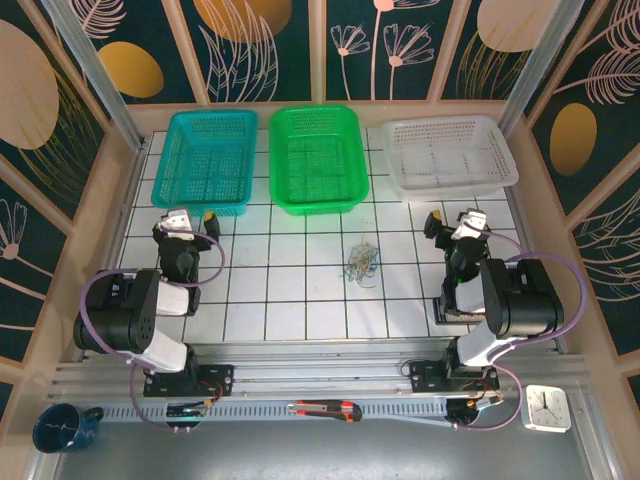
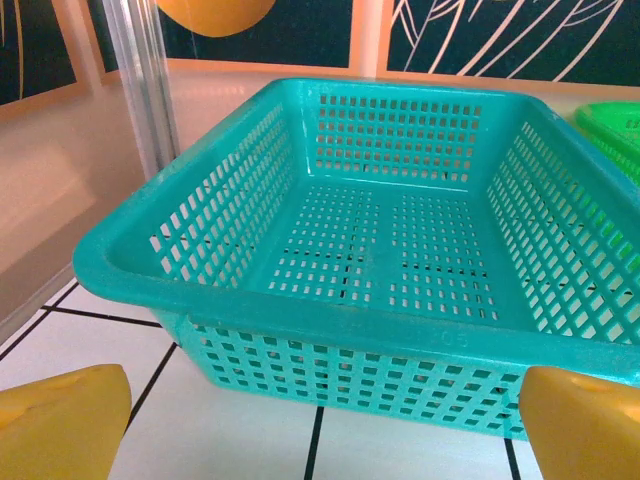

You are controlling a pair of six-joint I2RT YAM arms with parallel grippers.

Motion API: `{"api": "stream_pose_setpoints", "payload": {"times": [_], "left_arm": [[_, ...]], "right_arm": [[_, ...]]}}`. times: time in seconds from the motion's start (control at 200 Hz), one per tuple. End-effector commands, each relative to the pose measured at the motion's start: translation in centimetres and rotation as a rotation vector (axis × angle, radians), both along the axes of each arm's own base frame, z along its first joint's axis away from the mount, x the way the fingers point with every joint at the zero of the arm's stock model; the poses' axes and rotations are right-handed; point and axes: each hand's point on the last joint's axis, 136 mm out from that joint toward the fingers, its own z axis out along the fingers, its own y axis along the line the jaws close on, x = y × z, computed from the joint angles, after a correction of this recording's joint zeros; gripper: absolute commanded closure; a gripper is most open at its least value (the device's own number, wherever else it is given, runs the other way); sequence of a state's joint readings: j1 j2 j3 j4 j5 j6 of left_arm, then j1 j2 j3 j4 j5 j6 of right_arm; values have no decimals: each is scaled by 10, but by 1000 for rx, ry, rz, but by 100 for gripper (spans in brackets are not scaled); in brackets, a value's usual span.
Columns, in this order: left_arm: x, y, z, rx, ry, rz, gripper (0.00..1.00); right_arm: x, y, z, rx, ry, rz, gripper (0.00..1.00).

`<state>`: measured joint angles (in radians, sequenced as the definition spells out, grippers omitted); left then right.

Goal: Untangle the cables

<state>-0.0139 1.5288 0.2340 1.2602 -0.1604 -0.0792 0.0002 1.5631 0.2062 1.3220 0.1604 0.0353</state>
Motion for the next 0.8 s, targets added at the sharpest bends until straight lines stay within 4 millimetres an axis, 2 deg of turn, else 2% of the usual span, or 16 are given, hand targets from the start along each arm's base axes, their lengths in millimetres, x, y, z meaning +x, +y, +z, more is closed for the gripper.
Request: {"api": "stream_pose_setpoints", "payload": {"times": [0.0, 0.606, 0.791], "left_arm": [[0, -2, 9, 2, -37, -12, 1], [0, -2, 9, 2, -37, -13, 1], [-3, 6, 9, -11, -44, 35, 1]], "right_arm": [[-2, -2, 8, 1, -42, -20, 1], [-2, -3, 8, 1, -42, -21, 1], [-2, -2, 8, 1, -42, -21, 1]]}}
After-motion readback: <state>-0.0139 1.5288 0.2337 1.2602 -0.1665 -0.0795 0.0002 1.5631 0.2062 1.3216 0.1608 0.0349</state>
